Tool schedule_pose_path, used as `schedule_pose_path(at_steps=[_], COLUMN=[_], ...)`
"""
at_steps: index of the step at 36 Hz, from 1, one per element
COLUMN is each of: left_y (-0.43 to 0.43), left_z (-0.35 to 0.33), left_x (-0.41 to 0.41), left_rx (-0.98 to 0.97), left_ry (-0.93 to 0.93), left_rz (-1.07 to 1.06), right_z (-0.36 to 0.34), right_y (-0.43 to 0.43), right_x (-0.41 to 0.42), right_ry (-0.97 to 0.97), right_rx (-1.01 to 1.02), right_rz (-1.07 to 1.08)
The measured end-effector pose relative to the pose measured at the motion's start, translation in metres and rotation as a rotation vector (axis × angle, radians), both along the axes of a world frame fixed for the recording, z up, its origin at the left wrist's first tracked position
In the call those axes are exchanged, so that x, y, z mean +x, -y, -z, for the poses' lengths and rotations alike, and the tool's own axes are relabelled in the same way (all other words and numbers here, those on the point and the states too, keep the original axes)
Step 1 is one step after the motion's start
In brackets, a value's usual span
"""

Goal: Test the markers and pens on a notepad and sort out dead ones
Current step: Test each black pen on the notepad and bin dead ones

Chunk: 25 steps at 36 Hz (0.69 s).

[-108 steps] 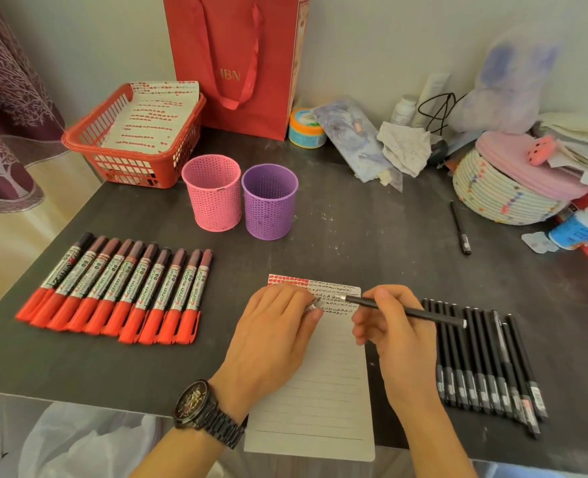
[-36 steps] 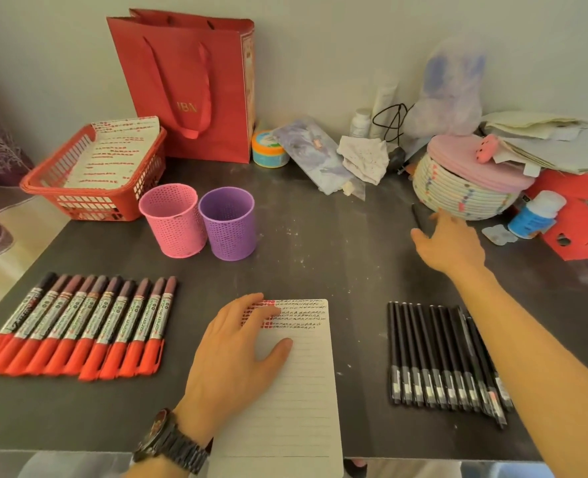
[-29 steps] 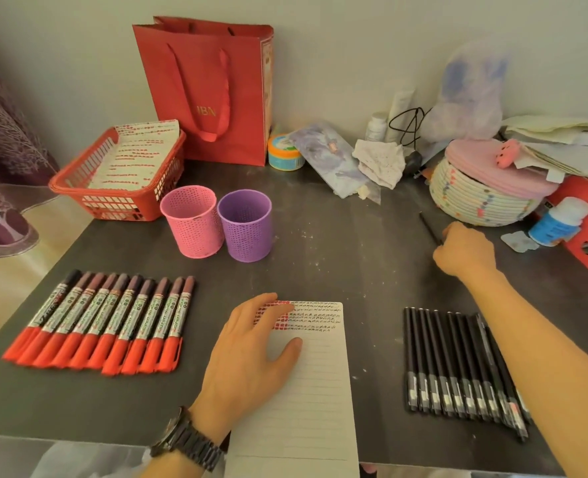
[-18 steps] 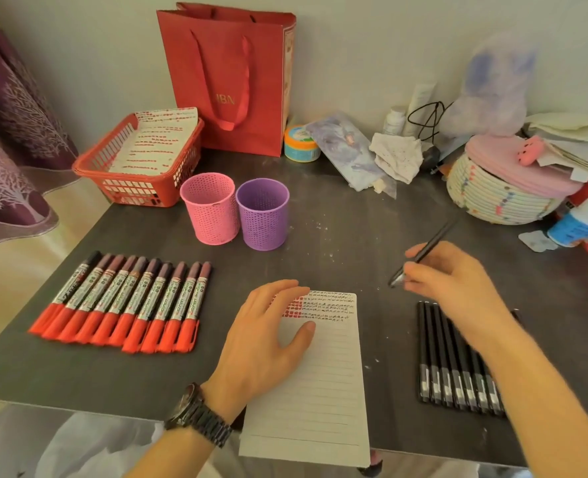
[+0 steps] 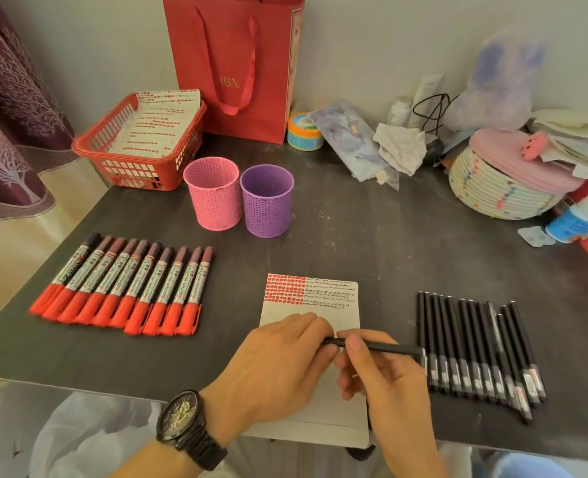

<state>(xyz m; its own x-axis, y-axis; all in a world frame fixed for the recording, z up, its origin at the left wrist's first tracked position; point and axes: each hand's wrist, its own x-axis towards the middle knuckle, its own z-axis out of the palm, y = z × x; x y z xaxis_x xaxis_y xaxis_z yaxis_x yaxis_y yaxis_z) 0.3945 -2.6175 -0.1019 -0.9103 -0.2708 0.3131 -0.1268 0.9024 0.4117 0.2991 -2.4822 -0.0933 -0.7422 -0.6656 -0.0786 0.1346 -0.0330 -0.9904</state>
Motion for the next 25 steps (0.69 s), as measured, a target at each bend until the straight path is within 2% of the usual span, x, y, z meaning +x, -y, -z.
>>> schedule_pose_path(at_steps=[3, 6, 10, 15, 18, 22, 25], left_y=[-0.005, -0.005, -0.001, 0.016, 0.024, 0.032, 0.035], left_z=[0.004, 0.004, 0.004, 0.007, 0.013, 0.025, 0.031], left_x=[0.001, 0.001, -0.005, -0.018, -0.025, -0.023, -0.018], left_rx=[-0.043, 0.039, 0.134, 0.079, 0.079, 0.084, 0.096], left_ry=[0.033, 0.091, 0.075, 0.035, 0.001, 0.057, 0.056], left_rz=[-0.034, -0.106, -0.153, -0.212, -0.219, -0.201, -0.203], right_z=[0.003, 0.004, -0.002, -0.009, -0.003, 0.009, 0.017], right_y=[-0.001, -0.003, -0.001, 0.008, 0.024, 0.049, 0.057], right_x=[0.002, -0.002, -0.009, -0.035, -0.052, -0.066, -0.069], right_ry=[-0.045, -0.095, -0.095, -0.037, -0.082, -0.074, -0.225], right_rx=[-0.005, -0.008, -0.055, -0.129, -0.062, 0.070, 0.170], right_rz=[0.036, 0.055, 0.046, 0.243, 0.302, 0.276, 0.298])
